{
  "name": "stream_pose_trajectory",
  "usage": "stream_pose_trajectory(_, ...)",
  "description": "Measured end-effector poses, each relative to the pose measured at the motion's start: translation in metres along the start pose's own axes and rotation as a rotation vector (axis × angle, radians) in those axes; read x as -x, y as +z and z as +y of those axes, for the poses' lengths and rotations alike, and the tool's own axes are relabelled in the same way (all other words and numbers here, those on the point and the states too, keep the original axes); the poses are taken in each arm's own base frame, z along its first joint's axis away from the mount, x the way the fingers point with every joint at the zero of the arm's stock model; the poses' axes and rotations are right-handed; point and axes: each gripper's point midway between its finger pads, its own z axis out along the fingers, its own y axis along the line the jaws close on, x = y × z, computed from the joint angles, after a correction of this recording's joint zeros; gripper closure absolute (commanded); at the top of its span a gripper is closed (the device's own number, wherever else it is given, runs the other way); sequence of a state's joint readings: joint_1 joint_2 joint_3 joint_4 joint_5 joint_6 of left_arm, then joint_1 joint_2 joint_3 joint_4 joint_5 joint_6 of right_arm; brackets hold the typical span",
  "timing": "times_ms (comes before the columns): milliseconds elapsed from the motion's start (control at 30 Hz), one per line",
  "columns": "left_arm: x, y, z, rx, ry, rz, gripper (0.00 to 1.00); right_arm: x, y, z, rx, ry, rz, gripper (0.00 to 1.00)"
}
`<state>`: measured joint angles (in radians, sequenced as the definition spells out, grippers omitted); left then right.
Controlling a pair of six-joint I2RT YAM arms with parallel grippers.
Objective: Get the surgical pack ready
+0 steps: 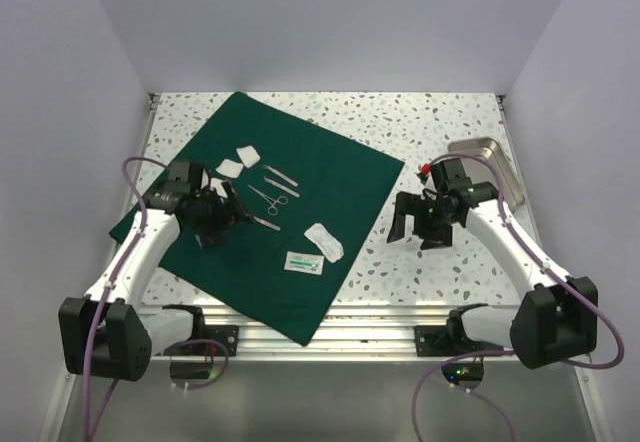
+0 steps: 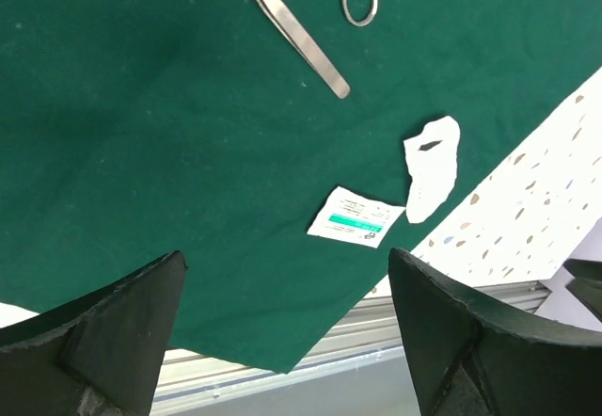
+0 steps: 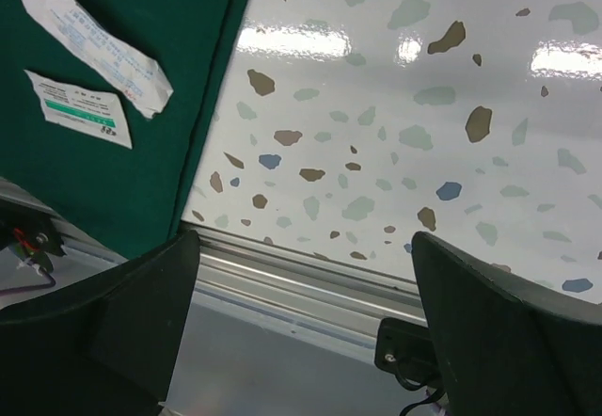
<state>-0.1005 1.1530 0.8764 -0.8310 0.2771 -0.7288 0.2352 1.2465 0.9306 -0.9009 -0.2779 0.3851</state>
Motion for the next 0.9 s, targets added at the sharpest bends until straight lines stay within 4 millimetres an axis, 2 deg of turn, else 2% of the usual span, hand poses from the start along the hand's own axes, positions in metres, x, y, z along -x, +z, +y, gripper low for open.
stream_pose_trajectory(167,0.0,0.011,0.005,0.03,-0.017,0.034,0.12,0.005,-0.004,0.004,0.02,-0.012,-0.034,0.01)
stream_pose_trajectory(333,0.001,0.023,0.012,0.08,-0.047,0.055,0.16,0.009,0.0,0.008,0.034,-0.013,-0.014,0.01)
stream_pose_trajectory(433,0.006,0.032,0.018,0.132,-0.084,0.062,0.22,0.017,-0.001,0.012,0.039,-0.027,-0.02,0.01)
stream_pose_trajectory(667,0.03,0.055,0.015,0.22,-0.196,0.064,0.29,0.035,-0.004,0.024,0.074,-0.058,-0.048,0.03)
stream_pose_trajectory(900,0.056,0.073,0.013,0.306,-0.293,0.018,0.36,0.039,-0.004,0.026,0.078,-0.063,-0.05,0.03)
